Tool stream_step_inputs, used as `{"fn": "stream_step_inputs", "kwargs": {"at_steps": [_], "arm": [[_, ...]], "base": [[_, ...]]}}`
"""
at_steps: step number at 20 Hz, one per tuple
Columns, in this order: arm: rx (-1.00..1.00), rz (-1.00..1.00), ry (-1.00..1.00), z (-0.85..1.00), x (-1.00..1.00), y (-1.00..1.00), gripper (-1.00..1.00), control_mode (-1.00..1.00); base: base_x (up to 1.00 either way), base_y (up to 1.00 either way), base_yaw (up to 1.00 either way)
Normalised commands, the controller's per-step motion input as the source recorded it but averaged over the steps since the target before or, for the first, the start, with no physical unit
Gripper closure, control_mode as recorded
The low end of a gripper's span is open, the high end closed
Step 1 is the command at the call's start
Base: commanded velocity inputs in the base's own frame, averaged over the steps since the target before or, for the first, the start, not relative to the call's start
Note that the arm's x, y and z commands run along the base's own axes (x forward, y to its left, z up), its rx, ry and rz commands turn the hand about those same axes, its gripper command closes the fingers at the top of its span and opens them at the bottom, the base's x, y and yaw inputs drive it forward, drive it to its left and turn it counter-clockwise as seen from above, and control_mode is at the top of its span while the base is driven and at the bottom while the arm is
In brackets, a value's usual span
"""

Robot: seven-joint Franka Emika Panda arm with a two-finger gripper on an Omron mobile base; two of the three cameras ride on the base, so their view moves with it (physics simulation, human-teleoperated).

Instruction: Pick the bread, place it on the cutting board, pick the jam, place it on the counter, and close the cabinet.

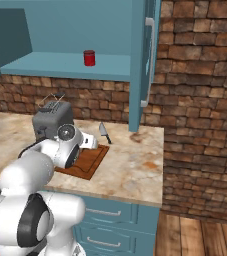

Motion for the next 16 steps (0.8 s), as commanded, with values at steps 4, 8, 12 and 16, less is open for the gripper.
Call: {"fn": "stream_step_inputs", "kwargs": {"at_steps": [4, 8, 12, 16], "arm": [[0.0, 0.0, 0.0, -0.27, 0.0, 0.0, 1.0, -1.0], [0.0, 0.0, 0.0, -0.23, 0.0, 0.0, 1.0, -1.0], [0.0, 0.0, 0.0, -0.22, 0.0, 0.0, 1.0, -1.0], [0.0, 0.0, 0.0, -0.21, 0.0, 0.0, 1.0, -1.0]], "base": [[0.0, 0.0, 0.0], [0.0, 0.0, 0.0], [0.0, 0.0, 0.0], [0.0, 0.0, 0.0]]}}
